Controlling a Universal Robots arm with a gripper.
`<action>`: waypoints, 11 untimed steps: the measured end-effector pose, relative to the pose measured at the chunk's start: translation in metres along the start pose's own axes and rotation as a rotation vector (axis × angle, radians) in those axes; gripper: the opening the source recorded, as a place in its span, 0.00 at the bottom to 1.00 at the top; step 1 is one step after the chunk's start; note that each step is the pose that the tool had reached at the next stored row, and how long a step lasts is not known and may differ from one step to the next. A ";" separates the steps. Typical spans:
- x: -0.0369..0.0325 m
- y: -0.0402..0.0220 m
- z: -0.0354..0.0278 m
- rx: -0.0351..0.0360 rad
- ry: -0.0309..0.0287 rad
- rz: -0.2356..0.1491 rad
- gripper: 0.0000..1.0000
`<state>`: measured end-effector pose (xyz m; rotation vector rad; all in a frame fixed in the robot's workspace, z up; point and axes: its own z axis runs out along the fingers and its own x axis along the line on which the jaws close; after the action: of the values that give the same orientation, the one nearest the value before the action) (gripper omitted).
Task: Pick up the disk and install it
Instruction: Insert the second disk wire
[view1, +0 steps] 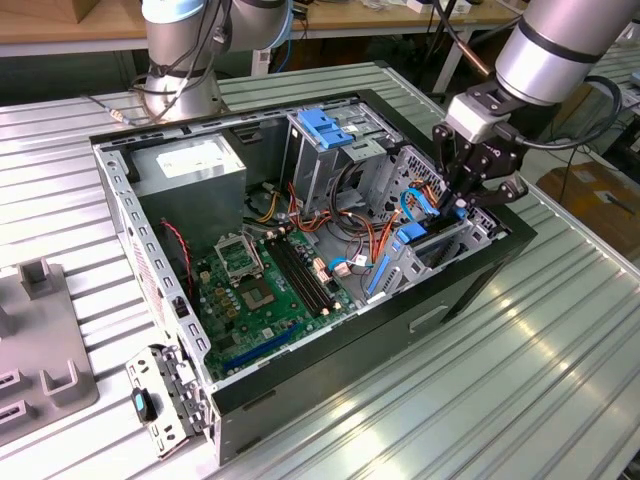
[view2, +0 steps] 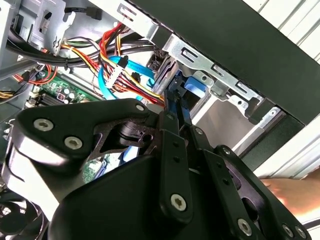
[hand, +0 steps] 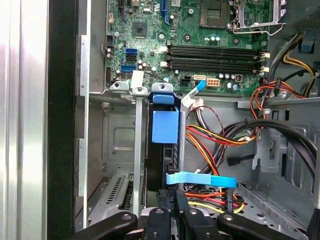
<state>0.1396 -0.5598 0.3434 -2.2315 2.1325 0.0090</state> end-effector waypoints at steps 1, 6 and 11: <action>0.0000 0.0001 0.0005 0.0000 0.0001 0.000 0.16; 0.0001 0.0006 0.0026 -0.0001 0.0003 0.000 0.16; 0.0002 0.0008 0.0042 -0.0002 0.0001 0.000 0.16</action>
<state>0.1389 -0.5598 0.3392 -2.2317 2.1326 0.0091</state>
